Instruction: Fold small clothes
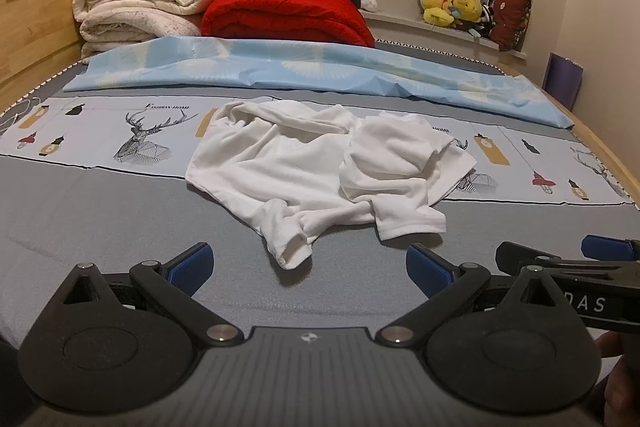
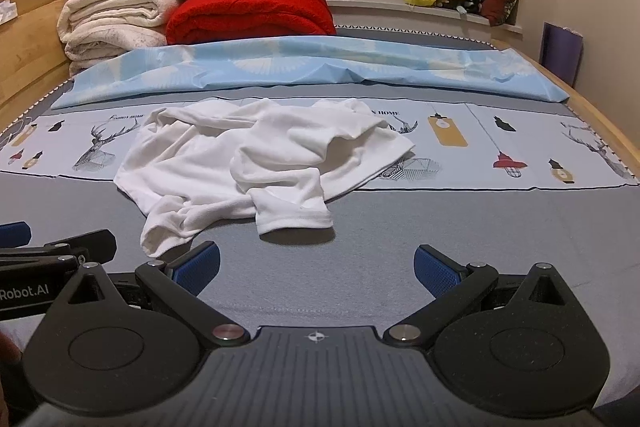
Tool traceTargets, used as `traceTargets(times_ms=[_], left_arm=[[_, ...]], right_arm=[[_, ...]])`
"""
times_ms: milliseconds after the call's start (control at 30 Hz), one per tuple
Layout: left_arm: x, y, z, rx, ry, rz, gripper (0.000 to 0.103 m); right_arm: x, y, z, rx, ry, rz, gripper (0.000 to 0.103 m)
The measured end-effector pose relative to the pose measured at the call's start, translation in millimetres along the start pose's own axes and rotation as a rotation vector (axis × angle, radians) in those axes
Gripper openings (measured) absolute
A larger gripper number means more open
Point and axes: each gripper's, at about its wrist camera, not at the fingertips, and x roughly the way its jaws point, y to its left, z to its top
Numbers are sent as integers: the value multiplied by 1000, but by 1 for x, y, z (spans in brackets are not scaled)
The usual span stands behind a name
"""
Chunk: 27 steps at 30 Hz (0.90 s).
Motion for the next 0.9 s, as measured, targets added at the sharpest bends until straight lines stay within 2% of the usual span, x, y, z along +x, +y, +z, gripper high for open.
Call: traceTargets(times_ms=[900], left_arm=[[1,-3,-1,-1,5,2,103]], right_arm=[[-1,-2,-1,-5,8,8,99]])
